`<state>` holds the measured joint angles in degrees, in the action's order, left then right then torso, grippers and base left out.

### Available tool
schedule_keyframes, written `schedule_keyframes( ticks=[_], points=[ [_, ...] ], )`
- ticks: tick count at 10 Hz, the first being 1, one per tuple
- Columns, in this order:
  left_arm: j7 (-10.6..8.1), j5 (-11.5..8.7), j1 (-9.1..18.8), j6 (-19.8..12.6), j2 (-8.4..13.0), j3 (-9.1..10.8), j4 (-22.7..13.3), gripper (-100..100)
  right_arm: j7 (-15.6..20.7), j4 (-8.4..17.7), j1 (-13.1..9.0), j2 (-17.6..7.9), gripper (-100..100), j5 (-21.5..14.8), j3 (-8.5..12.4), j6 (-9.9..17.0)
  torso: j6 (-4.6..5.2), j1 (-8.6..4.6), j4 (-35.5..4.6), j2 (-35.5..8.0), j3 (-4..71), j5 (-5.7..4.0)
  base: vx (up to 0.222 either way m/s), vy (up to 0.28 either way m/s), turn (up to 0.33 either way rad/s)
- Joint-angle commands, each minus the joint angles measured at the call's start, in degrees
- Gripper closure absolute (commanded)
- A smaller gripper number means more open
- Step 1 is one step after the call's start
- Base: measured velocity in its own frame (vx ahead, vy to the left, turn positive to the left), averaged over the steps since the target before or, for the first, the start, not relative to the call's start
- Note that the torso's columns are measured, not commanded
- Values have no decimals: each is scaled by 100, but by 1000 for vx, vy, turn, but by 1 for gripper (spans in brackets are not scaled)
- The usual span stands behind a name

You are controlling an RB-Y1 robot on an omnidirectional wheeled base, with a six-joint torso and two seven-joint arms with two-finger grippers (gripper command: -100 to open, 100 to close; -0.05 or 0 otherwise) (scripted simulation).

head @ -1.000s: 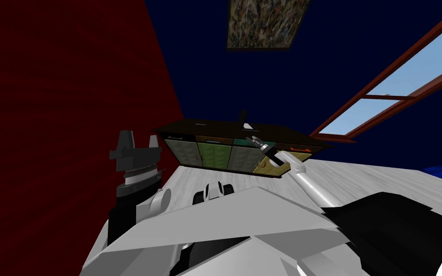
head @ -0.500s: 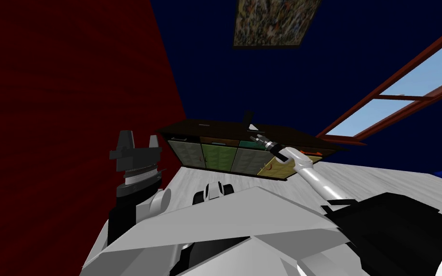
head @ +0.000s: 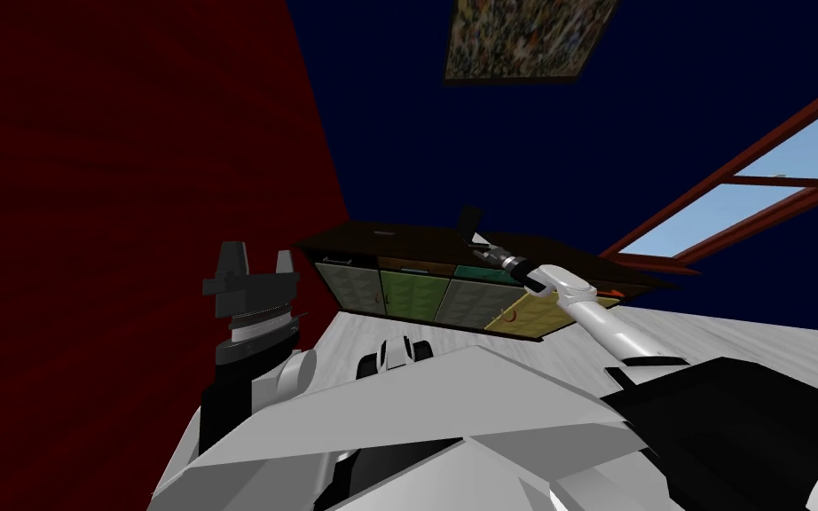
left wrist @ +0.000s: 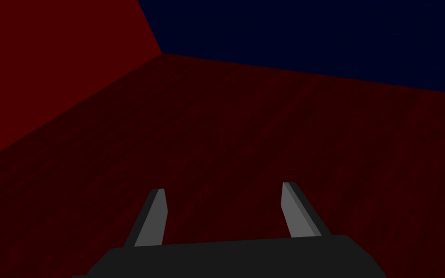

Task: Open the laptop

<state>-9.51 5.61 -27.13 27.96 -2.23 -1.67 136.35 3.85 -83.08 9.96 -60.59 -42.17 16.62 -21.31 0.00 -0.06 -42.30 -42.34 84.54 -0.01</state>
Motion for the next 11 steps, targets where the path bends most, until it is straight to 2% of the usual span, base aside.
schedule_keyframes(
  ticks=[1, 2, 4, 5, 7, 8, 10, 11],
  points=[
    [0, 0, 0, 0, 0, 0, 0, 0, 188, 462, -114, -401, -100, -236, 79, 89, 1, -1, 1, 5, 2, -2, 140, 95, 35],
    [0, 0, 0, 0, 0, 0, 0, 0, 188, 515, -114, -447, -100, -236, 79, 89, -1, 12, 4, 15, 9, 2, 121, 82, 9],
    [0, 0, 0, 0, 0, 0, 0, 0, 357, 948, -204, -814, -100, -433, 144, 170, 0, -1, 1, 4, 2, -1, 117, 63, 28],
    [0, 0, 0, 0, 0, 0, 0, 0, 357, 948, -204, -814, -100, -433, 144, 170, 1, 3, 0, 2, 1, 0, 111, 61, 9],
    [0, 0, 0, 0, 0, 0, 0, 0, 506, 1329, -279, -1138, -100, -607, 202, 242, 1, 7, -1, -1, -1, 1, 119, 71, 24],
    [0, 0, 0, 0, 0, 0, 0, 0, 506, 1329, -279, -1138, -100, -607, 202, 242, 0, 11, 2, 11, 6, 3, 110, 59, 9],
    [0, 0, 0, 0, 0, 0, 0, 0, 628, 1647, -341, -1416, -100, -756, 252, 303, 1, 1, -1, -2, -2, -1, 92, 60, 22],
    [0, 0, 0, 0, 0, 0, 0, 0, 628, 1647, -341, -1416, -100, -756, 252, 303, 1, 7, 0, 0, 0, 1, 67, 48, 6]
  ],
)
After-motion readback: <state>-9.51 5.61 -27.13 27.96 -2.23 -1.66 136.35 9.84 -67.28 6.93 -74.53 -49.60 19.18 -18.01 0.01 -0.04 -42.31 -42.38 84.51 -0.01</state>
